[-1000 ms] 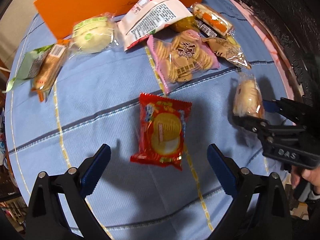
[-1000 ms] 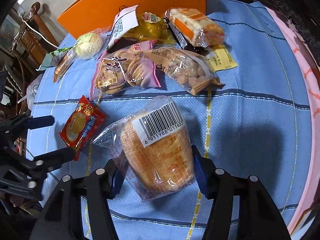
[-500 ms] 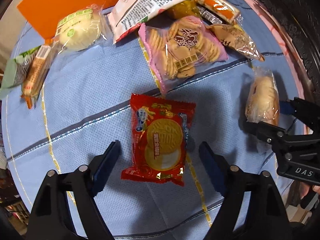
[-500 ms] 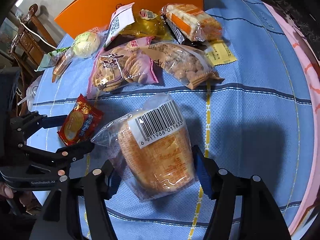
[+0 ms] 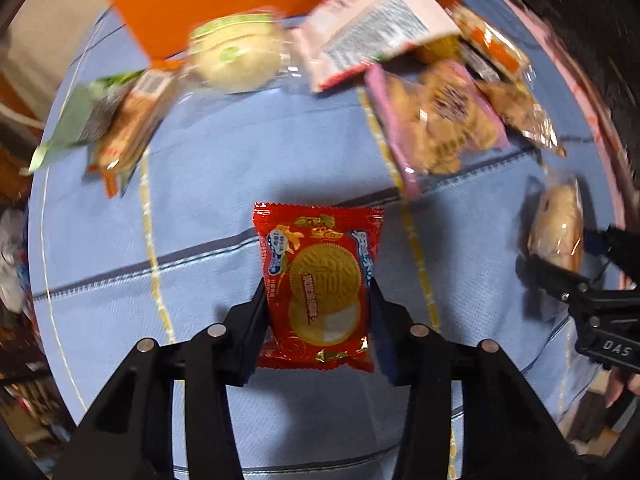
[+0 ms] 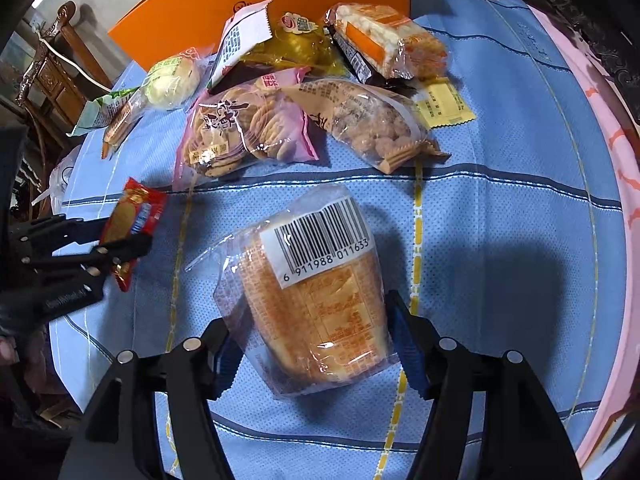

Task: Organize snacks
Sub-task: 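Carry both packs over the orange box and open both tools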

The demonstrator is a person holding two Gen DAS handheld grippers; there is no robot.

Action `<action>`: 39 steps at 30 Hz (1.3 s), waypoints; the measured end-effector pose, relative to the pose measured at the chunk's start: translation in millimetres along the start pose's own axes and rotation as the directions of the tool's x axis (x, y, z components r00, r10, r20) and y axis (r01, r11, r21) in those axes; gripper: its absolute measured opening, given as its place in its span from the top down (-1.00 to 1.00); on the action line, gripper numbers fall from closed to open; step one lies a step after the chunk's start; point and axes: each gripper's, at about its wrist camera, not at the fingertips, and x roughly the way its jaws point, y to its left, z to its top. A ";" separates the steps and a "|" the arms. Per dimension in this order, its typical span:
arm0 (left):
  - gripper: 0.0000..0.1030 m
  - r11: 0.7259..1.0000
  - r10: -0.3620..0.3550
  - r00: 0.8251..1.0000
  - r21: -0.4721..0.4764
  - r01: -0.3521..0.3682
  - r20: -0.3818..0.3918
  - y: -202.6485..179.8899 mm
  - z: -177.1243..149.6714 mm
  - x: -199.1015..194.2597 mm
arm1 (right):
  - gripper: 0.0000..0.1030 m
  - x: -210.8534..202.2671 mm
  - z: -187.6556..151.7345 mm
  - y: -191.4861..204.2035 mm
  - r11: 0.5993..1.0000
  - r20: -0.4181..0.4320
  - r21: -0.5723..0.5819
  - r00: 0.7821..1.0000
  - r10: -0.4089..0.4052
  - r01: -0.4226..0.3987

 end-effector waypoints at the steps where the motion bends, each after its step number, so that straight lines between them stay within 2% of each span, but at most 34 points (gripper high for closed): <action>1: 0.13 1.000 0.000 1.000 -0.015 0.000 0.003 6.3 -1.8 -2.1 | -0.27 0.2 0.2 0.3 1.000 -0.001 -0.002 1.000 -0.002 0.002; 5: 0.13 0.998 -0.004 1.000 -0.068 0.004 0.011 26.4 -9.1 -11.7 | -0.13 -3.8 2.9 4.9 1.000 0.015 -0.005 1.000 0.003 -0.003; 7: 0.13 0.996 -0.013 1.000 -0.087 0.015 0.023 33.7 -12.0 -18.6 | -0.12 -9.5 5.9 9.7 1.000 0.026 -0.016 1.000 0.016 -0.016; 12: 0.13 0.989 -0.056 0.994 -0.128 0.067 0.091 49.7 -7.2 -50.4 | -0.12 -39.4 23.3 23.0 0.998 0.098 -0.049 0.994 0.050 -0.045; 16: 0.13 0.985 -0.084 0.982 -0.134 0.108 0.169 59.2 3.6 -85.0 | -0.12 -67.7 45.6 28.3 0.996 0.173 -0.064 0.982 0.071 -0.060; 19: 0.13 0.983 -0.101 0.964 -0.125 0.134 0.244 58.4 26.4 -115.5 | -0.12 -92.6 71.2 24.8 0.995 0.243 -0.066 0.966 0.087 -0.073; 23: 0.13 0.986 -0.088 0.937 -0.106 0.131 0.339 63.7 79.8 -153.4 | -0.12 -118.8 119.7 14.0 0.996 0.330 -0.042 0.939 0.094 -0.085; 27: 0.13 0.983 -0.100 0.921 -0.103 0.149 0.376 72.0 135.2 -166.1 | -0.12 -132.9 170.5 -0.1 0.994 0.406 0.003 0.909 0.100 -0.110; 32: 0.13 0.976 -0.108 0.928 -0.139 0.167 0.357 79.6 199.5 -154.4 | -0.12 -121.7 231.9 -13.9 0.990 0.434 0.064 0.897 0.083 -0.122; 39: 0.12 0.966 -0.119 0.950 -0.189 0.179 0.290 86.3 239.1 -110.1 | -0.13 -78.8 279.1 -19.4 0.991 0.374 0.105 0.927 0.041 -0.086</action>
